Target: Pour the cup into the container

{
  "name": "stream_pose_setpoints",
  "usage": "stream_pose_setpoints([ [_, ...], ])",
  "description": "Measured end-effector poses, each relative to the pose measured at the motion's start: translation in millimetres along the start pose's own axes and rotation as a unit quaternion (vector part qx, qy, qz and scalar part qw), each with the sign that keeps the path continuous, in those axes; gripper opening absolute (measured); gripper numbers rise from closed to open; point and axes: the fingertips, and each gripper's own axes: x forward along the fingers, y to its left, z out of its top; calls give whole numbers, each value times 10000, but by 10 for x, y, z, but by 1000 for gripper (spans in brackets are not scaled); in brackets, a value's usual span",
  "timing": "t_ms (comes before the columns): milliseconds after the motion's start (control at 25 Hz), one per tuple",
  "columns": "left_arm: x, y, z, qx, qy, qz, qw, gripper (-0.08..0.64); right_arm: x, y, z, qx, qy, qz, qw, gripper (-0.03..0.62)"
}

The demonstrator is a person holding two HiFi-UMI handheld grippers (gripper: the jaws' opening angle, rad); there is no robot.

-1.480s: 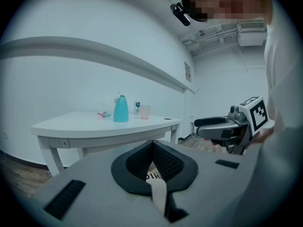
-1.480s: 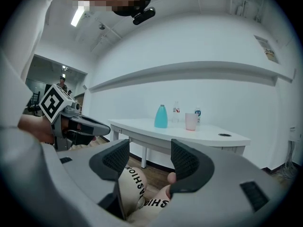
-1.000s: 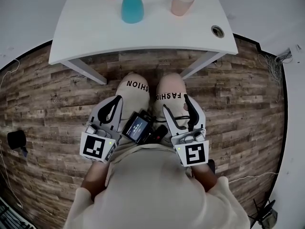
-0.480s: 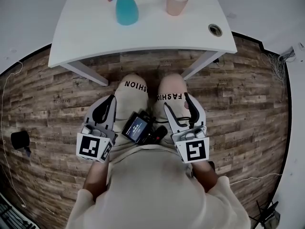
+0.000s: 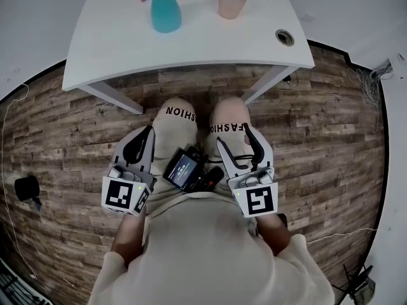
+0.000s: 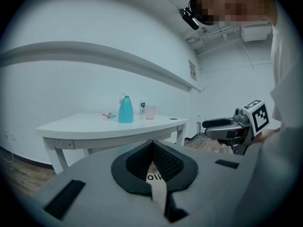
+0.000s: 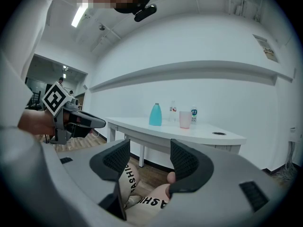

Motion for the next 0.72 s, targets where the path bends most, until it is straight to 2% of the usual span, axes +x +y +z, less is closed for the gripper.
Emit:
stream_pose_setpoints([
  [80, 2, -20, -10, -4, 5, -2, 10000, 11, -19, 7, -1, -116, 3, 25, 9999, 269],
  [160, 2, -29, -17, -14, 9, -3, 10000, 11, -44, 40, 3, -313, 32, 32, 9995, 171],
  [200, 1, -25, -16, -20, 7, -3, 10000, 11, -52, 62, 8, -371, 48, 38, 9993, 158],
  [720, -37, -14, -49, -43, -16, -13, 10000, 11, -65, 122, 14, -401, 29, 48, 9992, 149],
])
